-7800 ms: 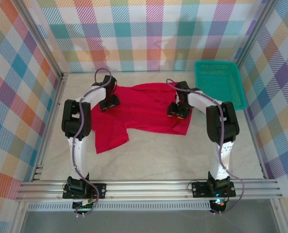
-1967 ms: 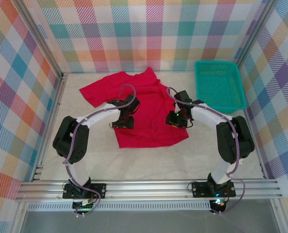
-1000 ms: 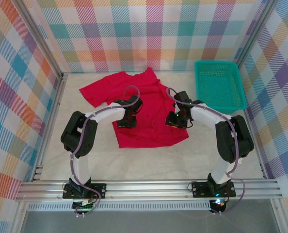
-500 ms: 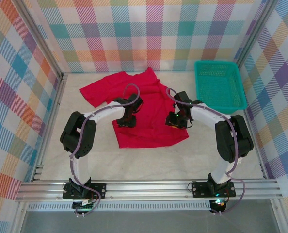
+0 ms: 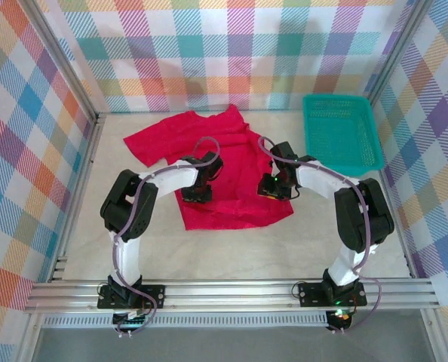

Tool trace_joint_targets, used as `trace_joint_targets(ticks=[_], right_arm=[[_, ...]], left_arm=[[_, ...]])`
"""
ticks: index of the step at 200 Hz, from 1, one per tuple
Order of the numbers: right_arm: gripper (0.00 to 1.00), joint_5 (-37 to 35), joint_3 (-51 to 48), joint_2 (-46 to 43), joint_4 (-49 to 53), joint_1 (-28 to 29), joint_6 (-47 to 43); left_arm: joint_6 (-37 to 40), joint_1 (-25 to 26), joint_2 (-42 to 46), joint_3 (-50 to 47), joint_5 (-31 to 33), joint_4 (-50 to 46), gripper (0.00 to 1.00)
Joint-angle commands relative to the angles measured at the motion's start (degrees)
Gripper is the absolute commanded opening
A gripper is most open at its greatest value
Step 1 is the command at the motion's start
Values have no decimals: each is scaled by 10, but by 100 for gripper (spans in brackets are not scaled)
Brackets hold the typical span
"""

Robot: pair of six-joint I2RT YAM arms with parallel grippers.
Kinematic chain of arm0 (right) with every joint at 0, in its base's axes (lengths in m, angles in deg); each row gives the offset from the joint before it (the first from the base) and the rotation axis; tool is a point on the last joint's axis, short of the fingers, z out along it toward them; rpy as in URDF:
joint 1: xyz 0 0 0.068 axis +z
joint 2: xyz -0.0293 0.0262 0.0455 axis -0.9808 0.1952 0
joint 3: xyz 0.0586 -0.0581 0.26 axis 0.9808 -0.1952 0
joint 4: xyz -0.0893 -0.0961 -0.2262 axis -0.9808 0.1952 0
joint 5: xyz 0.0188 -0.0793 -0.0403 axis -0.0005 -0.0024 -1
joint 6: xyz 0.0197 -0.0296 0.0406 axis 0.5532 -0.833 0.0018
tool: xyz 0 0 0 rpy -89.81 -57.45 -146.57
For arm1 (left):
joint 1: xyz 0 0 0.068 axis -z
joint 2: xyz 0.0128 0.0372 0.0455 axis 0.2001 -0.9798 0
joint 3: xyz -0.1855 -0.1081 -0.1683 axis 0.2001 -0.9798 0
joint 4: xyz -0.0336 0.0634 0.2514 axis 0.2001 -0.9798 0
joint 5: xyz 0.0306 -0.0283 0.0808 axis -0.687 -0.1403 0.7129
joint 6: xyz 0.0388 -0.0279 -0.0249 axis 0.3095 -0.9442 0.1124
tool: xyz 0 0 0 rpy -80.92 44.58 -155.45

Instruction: Fold the inside-out t-shirt

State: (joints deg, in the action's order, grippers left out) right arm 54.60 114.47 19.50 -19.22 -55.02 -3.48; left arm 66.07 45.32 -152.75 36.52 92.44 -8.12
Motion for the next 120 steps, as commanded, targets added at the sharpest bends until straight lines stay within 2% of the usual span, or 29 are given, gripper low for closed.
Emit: trace_joint_targets(ticks=[1,11,36,86,120], right_arm=[[33,12,6,-1,2,5,-7],[33,12,8,-2,2,5,-7],[33,11,11,-4,6,5,-9],[33,9,8,-13,11,5,-10],[32,15,-1,-43,14,8,-8]], left_arm=[[-7,7,5,-1,10,-7,10],[-6,7,5,3,13,-11,5],[-9,7,14,11,17,-25,0],[-18,13,62,44,15,-67,0],[-38,16,124,56,-12,-72,0]])
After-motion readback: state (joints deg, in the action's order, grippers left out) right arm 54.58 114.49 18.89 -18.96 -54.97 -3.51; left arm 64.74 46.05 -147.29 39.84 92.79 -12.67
